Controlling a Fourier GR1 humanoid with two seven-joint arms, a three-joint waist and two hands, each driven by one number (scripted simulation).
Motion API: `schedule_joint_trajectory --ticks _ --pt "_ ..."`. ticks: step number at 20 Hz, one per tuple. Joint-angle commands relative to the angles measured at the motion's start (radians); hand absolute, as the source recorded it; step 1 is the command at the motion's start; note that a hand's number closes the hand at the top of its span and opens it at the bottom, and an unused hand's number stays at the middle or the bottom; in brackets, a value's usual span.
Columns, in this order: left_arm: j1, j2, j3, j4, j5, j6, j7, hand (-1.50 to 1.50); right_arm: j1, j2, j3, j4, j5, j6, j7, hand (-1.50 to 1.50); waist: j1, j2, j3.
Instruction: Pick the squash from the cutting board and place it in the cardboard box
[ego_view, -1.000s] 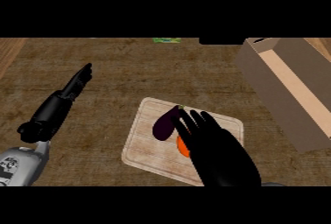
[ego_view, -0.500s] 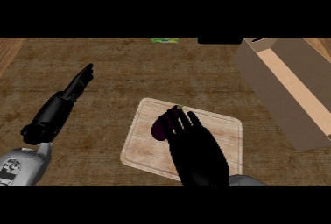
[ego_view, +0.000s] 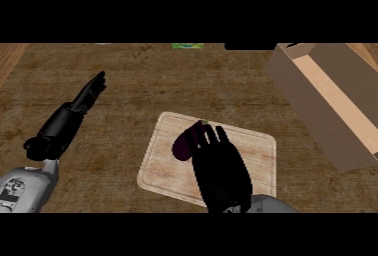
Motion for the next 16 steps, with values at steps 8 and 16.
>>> schedule_joint_trajectory --ticks 8,16 --pt "0.058 -0.025 0.03 -0.031 -0.041 -0.039 -0.019 0.0 0.085 0.102 -0.014 0.1 0.153 0.054 0.044 -1.5 0.004 0.0 0.0" --pt "-0.001 -0.064 0.069 -0.003 -0.095 -0.052 0.011 0.0 0.127 0.146 -0.059 0.184 0.259 0.022 -0.075 -1.5 0.003 0.001 0.001"
